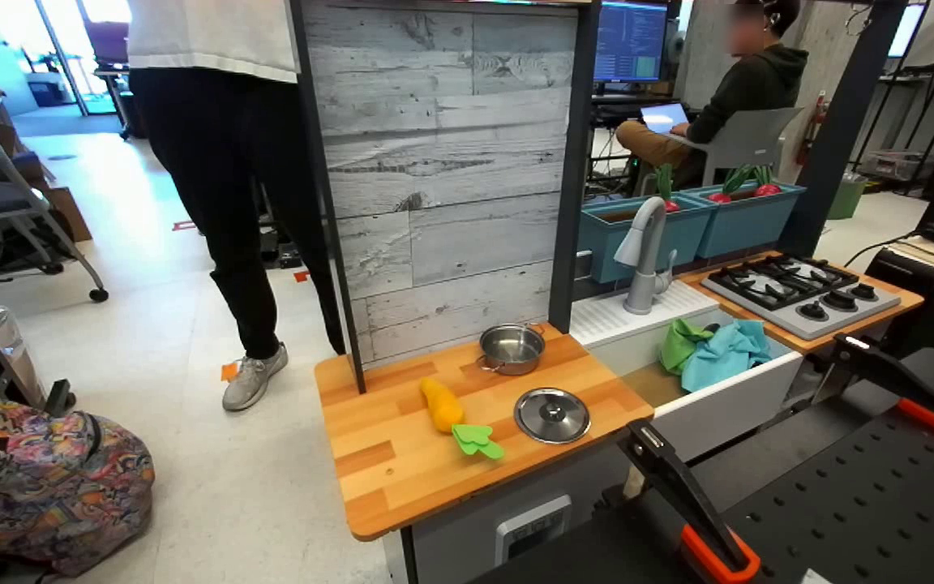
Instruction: Put the carrot plushie in the pot
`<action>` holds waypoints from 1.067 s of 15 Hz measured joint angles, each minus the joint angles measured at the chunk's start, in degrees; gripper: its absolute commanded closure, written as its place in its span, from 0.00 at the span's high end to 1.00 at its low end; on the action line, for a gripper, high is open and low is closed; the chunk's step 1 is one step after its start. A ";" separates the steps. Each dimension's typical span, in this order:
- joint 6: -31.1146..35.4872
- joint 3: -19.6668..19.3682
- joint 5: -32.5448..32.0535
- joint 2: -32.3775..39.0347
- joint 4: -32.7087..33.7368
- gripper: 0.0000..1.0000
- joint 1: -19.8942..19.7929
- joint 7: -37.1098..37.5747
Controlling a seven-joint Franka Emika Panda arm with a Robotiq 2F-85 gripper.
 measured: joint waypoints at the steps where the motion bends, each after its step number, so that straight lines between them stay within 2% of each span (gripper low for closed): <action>1: 0.00 0.00 0.00 0.00 0.00 1.00 0.00 0.00; 6: 0.47 0.08 0.38 0.25 0.30 1.00 0.23 0.50; 8: 2.14 0.70 1.59 1.54 0.32 1.00 1.47 1.92; 12: 8.73 3.45 7.79 8.48 0.29 1.00 6.98 5.95; 16: 18.34 5.91 14.63 20.25 0.24 1.00 13.08 9.02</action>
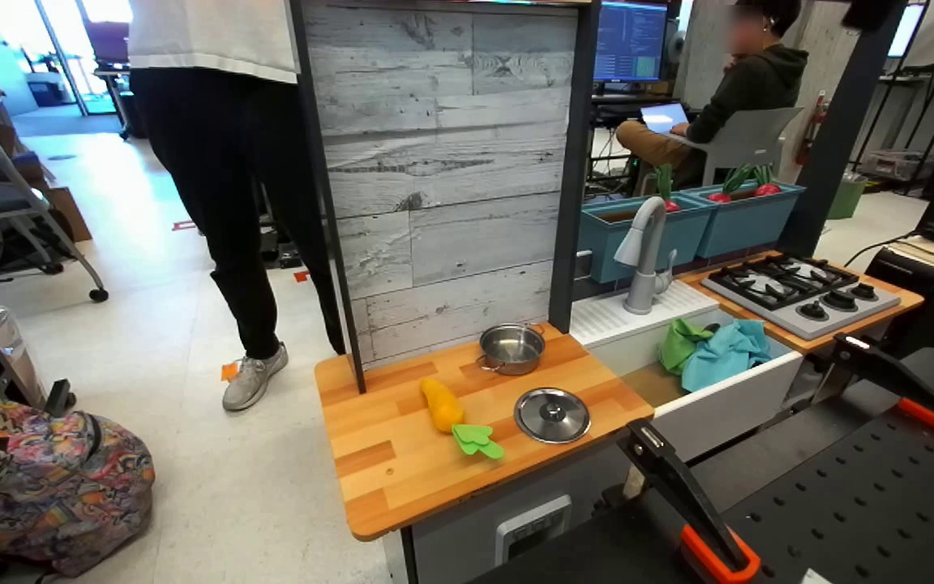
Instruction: Put the carrot plushie in the pot
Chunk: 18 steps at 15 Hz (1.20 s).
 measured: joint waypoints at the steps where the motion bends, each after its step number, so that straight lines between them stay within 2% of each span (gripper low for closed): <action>1: 2.89 0.54 1.33 3.39 -0.01 1.00 1.29 0.46; 5: 13.06 3.10 5.53 17.51 -0.02 1.00 5.33 2.19; 8: 21.54 5.79 7.30 28.99 -0.05 1.00 6.63 5.18; 12: 33.31 9.79 13.46 45.07 0.46 1.00 7.33 6.90; 13: 34.31 10.25 13.19 47.86 1.02 1.00 7.33 7.24; 18: 34.04 10.21 13.08 46.86 1.62 1.00 6.94 7.35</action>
